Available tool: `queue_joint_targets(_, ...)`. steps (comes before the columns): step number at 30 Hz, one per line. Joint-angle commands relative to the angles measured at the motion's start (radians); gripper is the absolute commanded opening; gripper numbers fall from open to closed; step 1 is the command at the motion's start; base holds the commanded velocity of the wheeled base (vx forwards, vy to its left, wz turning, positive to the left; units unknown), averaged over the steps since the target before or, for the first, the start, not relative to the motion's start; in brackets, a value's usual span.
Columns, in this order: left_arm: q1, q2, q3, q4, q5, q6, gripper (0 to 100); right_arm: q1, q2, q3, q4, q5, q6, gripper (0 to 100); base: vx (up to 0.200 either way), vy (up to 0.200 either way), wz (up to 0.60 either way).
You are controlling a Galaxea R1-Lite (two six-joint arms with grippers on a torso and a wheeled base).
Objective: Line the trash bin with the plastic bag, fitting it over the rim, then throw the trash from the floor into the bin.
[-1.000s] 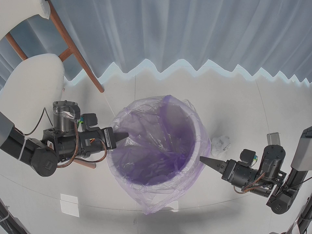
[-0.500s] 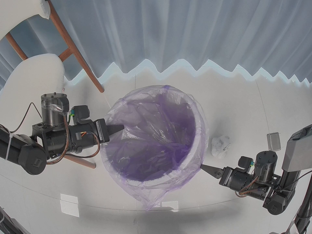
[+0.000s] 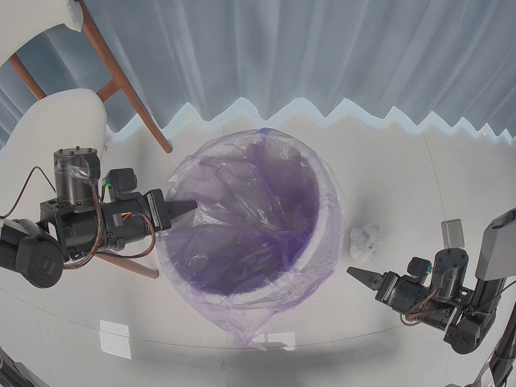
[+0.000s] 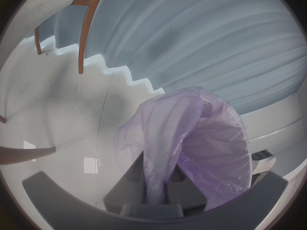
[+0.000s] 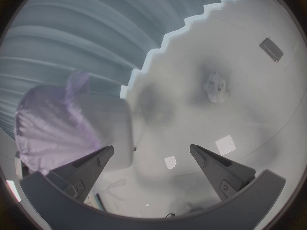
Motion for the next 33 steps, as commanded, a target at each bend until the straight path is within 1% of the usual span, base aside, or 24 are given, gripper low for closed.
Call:
queue_joint_targets(1, -0.01, 0.042, -0.02, -0.005, 0.027, 0.001, 0, 0.139, -0.122, 0.073, -0.012, 0.005, 0.024, 100, 0.0, 0.0, 0.0)
queue_joint_targets(3, -0.01, 0.043, -0.021, -0.005, 0.028, 0.001, 0, 0.151, -0.125, 0.077, -0.012, 0.005, 0.026, 100, 0.0, 0.0, 0.0)
queue_joint_targets(4, -0.022, 0.06, -0.031, -0.007, 0.03, 0.001, 0, 0.237, -0.119, 0.088, -0.013, 0.002, 0.021, 100, 0.0, 0.0, 0.0)
queue_joint_targets(5, -0.022, 0.062, -0.031, -0.007, 0.03, 0.001, 0, 0.24, -0.119, 0.088, -0.013, 0.0, 0.02, 100, 0.0, 0.0, 0.0)
queue_joint_targets(6, -0.03, 0.069, -0.034, -0.008, 0.03, 0.001, 0, 0.281, -0.118, 0.085, -0.013, 0.0, 0.023, 100, 0.0, 0.0, 0.0)
queue_joint_targets(7, -0.03, 0.069, -0.034, -0.008, 0.03, 0.001, 0, 0.291, -0.118, 0.083, -0.013, 0.0, 0.024, 100, 0.0, 0.0, 0.0)
queue_joint_targets(9, -0.031, 0.078, -0.031, -0.008, 0.03, 0.001, 0, 0.334, -0.119, 0.068, -0.013, 0.0, 0.024, 100, 0.0, 0.0, 0.0)
queue_joint_targets(15, -0.045, 0.077, -0.023, -0.008, 0.031, -0.001, 0, 0.41, -0.116, 0.031, -0.013, 0.0, 0.027, 100, 0.0, 0.0, 0.0)
queue_joint_targets(18, -0.054, 0.078, -0.02, -0.007, 0.033, -0.001, 0, 0.432, -0.098, -0.009, -0.012, -0.001, 0.029, 100, 0.0, 0.0, 0.0)
queue_joint_targets(24, -0.069, 0.082, -0.021, -0.008, 0.043, -0.001, 0, 0.433, -0.062, -0.053, -0.01, -0.006, 0.027, 100, 0.0, 0.0, 0.0)
queue_joint_targets(27, -0.073, 0.08, -0.02, -0.01, 0.043, -0.001, 0, 0.432, -0.024, -0.058, -0.012, -0.035, 0.027, 100, 0.0, 0.0, 0.0)
queue_joint_targets(30, -0.071, 0.075, -0.021, -0.008, 0.05, -0.003, 0, 0.432, 0.037, -0.058, -0.012, -0.09, 0.03, 100, 0.0, 0.0, 0.0)
queue_joint_targets(31, -0.071, 0.075, -0.021, -0.008, 0.05, -0.003, 0, 0.432, 0.037, -0.058, -0.012, -0.09, 0.03, 100, 0.0, 0.0, 0.0)
queue_joint_targets(32, -0.071, 0.072, -0.025, -0.008, 0.056, -0.006, 0, 0.433, 0.06, -0.052, -0.012, -0.113, 0.036, 100, 0.0, 0.0, 0.0)
queue_joint_targets(33, -0.071, 0.072, -0.028, -0.008, 0.057, -0.006, 0, 0.433, 0.073, -0.05, -0.012, -0.121, 0.041, 100, 0.0, 0.0, 0.0)
